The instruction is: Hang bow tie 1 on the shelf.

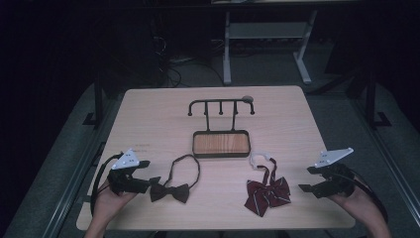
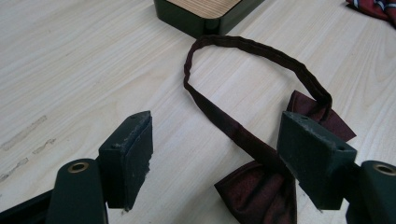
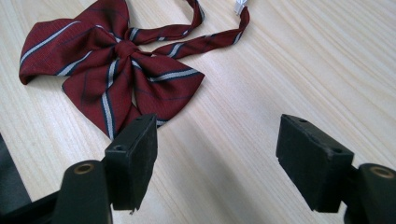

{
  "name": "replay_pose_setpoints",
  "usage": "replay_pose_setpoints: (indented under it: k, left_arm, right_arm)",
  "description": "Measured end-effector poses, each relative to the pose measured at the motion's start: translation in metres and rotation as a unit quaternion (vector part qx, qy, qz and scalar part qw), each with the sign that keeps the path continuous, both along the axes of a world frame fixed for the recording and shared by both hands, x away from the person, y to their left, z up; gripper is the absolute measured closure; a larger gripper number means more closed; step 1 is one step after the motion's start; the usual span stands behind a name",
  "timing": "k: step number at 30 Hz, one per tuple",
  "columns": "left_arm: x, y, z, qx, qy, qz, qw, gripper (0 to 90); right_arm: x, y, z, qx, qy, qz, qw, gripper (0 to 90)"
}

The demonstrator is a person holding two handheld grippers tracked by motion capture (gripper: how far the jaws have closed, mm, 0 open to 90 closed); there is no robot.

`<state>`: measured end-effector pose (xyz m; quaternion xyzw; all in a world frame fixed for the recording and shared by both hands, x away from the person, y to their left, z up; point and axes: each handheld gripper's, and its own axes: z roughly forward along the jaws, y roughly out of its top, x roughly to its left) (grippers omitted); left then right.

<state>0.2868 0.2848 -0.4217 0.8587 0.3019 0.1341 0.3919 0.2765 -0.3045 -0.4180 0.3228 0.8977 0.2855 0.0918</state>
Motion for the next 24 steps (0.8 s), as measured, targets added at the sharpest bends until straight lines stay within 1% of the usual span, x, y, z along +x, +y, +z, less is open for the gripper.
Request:
replay_pose_setpoints:
  k: [2, 3, 8, 9, 10, 11, 12, 13, 15, 16, 17, 18, 20, 21, 22, 23, 24]
  left_arm:
    - [0.000, 0.001, 0.000, 0.003, 0.001, -0.001, 1.0000, 26.7]
    - [0.000, 0.002, 0.000, 0.006, -0.001, -0.001, 1.0000, 26.7]
    - [0.000, 0.002, 0.002, 0.003, -0.006, 0.002, 1.0000, 26.7]
    - [0.001, 0.003, 0.002, 0.007, -0.007, -0.001, 1.0000, 26.7]
    - [0.000, 0.003, 0.001, 0.003, -0.006, 0.002, 1.0000, 26.7]
    - [0.000, 0.004, 0.001, 0.008, -0.005, 0.001, 1.0000, 26.7]
    - [0.000, 0.004, 0.001, 0.008, -0.005, 0.001, 1.0000, 26.7]
    - [0.000, 0.004, 0.002, 0.008, -0.006, 0.003, 0.9999, 26.7]
    - [-0.001, 0.004, 0.002, 0.006, -0.007, 0.004, 0.9999, 26.7]
    - [-0.001, 0.004, 0.002, 0.002, -0.006, 0.007, 1.0000, 26.7]
    - [-0.002, 0.003, 0.002, 0.002, -0.006, 0.006, 1.0000, 26.7]
    - [-0.001, 0.003, 0.002, 0.010, -0.007, 0.000, 0.9999, 26.7]
    - [-0.001, 0.002, 0.001, 0.009, -0.006, 0.001, 0.9999, 26.7]
    - [-0.001, 0.002, 0.001, 0.012, -0.005, 0.000, 0.9999, 26.7]
    - [-0.001, 0.002, 0.001, 0.011, -0.005, 0.000, 0.9999, 26.7]
    - [-0.001, 0.001, 0.001, 0.008, -0.005, 0.001, 1.0000, 26.7]
    - [0.000, 0.002, 0.001, 0.010, -0.005, -0.001, 0.9999, 26.7]
  right_arm:
    - [0.000, 0.000, -0.001, 0.000, -0.001, 0.003, 1.0000, 28.8]
    - [0.000, 0.002, -0.002, -0.004, 0.002, 0.004, 1.0000, 29.1]
    - [0.000, 0.007, -0.002, -0.007, 0.004, 0.010, 0.9999, 29.2]
    - [0.001, 0.009, -0.001, -0.007, 0.005, 0.010, 0.9999, 29.2]
    - [0.002, 0.012, -0.001, -0.007, 0.007, 0.013, 0.9999, 29.2]
    - [0.003, 0.019, 0.000, -0.013, 0.004, 0.024, 0.9996, 29.6]
    - [0.003, 0.019, 0.000, -0.013, 0.004, 0.024, 0.9996, 29.6]
    - [0.003, 0.025, 0.000, -0.019, 0.004, 0.030, 0.9994, 29.9]
    - [0.004, 0.027, 0.000, -0.021, 0.006, 0.030, 0.9993, 29.9]
    - [0.005, 0.029, 0.000, -0.022, 0.009, 0.032, 0.9992, 30.1]
    - [0.006, 0.032, 0.001, -0.026, 0.008, 0.039, 0.9989, 30.7]
    - [0.006, 0.033, 0.002, -0.028, 0.008, 0.039, 0.9988, 31.0]
    - [0.009, 0.036, 0.004, -0.025, 0.011, 0.039, 0.9988, 31.6]
    - [0.009, 0.036, 0.004, -0.025, 0.011, 0.039, 0.9988, 31.6]
    - [0.014, 0.040, 0.006, -0.029, 0.010, 0.046, 0.9985, 32.7]
    - [0.014, 0.040, 0.006, -0.029, 0.010, 0.046, 0.9985, 32.7]
    - [0.020, 0.044, 0.007, -0.033, 0.014, 0.053, 0.9979, 33.3]
